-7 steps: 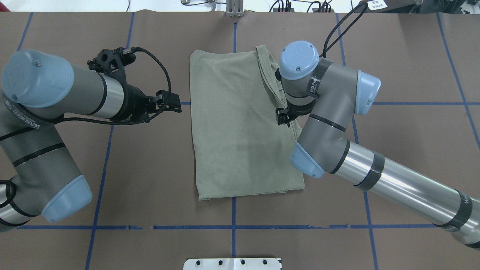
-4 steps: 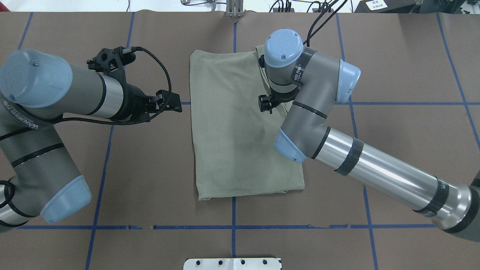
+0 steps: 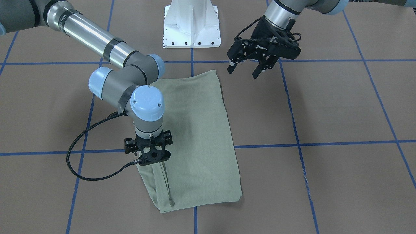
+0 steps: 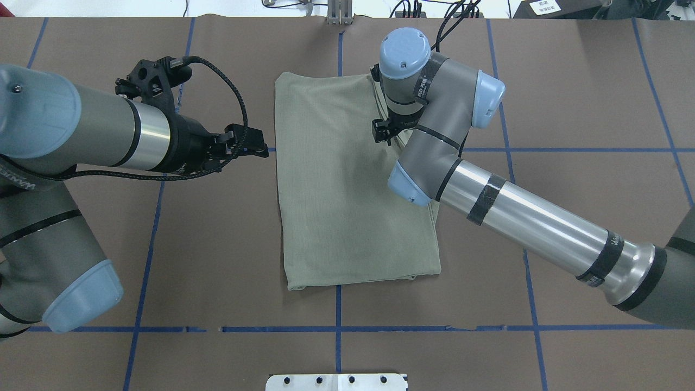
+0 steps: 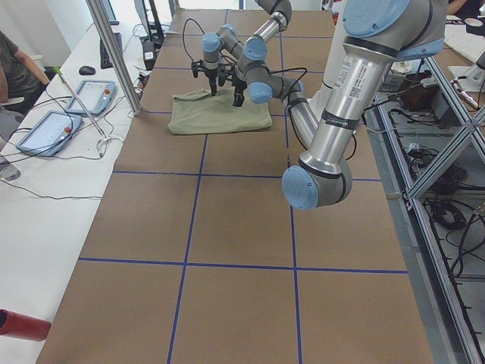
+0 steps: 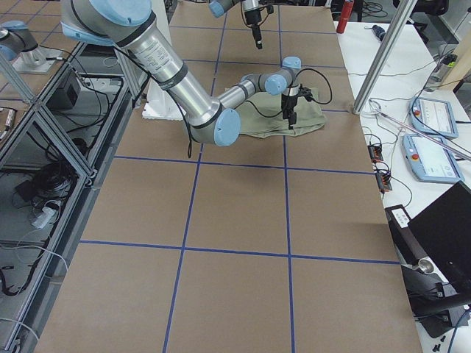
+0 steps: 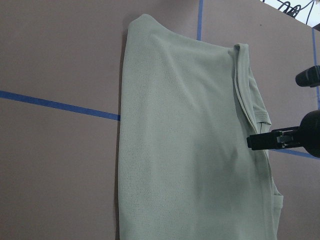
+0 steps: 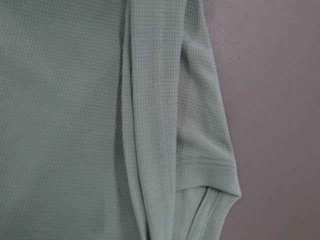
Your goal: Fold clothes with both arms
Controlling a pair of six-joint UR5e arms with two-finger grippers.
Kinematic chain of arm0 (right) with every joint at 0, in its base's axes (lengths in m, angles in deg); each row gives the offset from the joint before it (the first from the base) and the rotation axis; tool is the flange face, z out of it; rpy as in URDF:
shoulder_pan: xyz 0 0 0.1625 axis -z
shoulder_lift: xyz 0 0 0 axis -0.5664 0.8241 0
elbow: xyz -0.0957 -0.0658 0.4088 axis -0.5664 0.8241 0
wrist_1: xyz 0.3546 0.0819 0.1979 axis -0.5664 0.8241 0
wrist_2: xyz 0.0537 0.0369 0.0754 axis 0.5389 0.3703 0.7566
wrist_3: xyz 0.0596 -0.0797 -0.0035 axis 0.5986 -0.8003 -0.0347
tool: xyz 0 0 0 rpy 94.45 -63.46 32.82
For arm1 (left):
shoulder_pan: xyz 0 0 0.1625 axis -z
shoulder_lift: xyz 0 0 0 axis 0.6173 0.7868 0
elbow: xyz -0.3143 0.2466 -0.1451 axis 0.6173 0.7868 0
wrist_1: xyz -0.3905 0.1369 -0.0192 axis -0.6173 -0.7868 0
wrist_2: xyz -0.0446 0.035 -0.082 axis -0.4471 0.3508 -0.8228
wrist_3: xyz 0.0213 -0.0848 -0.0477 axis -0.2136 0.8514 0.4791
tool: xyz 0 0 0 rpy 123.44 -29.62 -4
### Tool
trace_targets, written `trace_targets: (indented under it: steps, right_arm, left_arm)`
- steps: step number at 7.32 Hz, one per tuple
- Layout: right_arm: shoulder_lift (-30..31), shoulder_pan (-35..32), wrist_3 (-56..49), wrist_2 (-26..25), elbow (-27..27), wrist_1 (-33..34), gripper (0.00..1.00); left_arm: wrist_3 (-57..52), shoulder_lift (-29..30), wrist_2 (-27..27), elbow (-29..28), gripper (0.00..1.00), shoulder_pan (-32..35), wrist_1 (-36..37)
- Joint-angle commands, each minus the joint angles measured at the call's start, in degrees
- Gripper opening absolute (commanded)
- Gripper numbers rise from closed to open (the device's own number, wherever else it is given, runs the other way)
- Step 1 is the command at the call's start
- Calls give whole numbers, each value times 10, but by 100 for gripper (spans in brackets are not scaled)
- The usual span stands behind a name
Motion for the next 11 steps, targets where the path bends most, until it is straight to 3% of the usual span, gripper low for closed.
trace_targets:
  steps: [1, 11]
  right_arm:
    - [-4, -3, -9, 0, 20, -3, 100]
    - [-16, -56, -55, 22, 54, -13, 100]
  left_arm:
    - [0, 2, 1, 11, 100, 0, 0]
    - [1, 5, -2, 14, 100, 0, 1]
